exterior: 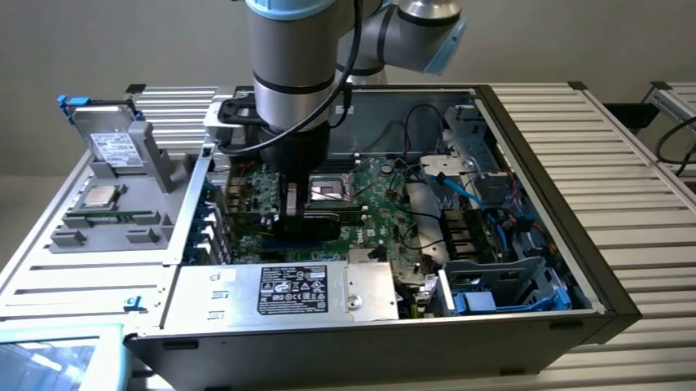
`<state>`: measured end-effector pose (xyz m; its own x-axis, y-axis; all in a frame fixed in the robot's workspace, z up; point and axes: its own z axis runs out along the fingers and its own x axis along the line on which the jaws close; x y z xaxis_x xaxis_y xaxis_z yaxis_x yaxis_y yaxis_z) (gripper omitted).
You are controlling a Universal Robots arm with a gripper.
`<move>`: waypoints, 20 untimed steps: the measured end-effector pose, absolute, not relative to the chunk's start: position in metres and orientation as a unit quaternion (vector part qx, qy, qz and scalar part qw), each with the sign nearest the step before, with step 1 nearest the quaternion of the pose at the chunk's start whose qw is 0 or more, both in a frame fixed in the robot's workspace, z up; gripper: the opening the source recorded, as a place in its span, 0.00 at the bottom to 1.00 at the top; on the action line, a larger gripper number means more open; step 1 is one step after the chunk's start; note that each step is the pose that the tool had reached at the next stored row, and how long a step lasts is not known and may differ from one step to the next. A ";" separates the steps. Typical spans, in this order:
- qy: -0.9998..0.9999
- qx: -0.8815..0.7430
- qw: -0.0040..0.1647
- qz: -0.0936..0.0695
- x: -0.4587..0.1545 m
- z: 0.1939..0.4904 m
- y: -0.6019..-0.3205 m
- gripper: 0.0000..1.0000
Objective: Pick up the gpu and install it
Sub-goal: 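Insert the gpu into the slot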
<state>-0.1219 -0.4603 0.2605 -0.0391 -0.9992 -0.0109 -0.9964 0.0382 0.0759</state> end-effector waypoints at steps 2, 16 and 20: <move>-0.720 0.693 0.022 -0.031 -0.122 0.260 -0.460 0.28; -0.720 0.693 0.026 -0.028 -0.122 0.260 -0.460 0.28; -0.721 0.692 0.025 -0.028 -0.122 0.260 -0.460 0.28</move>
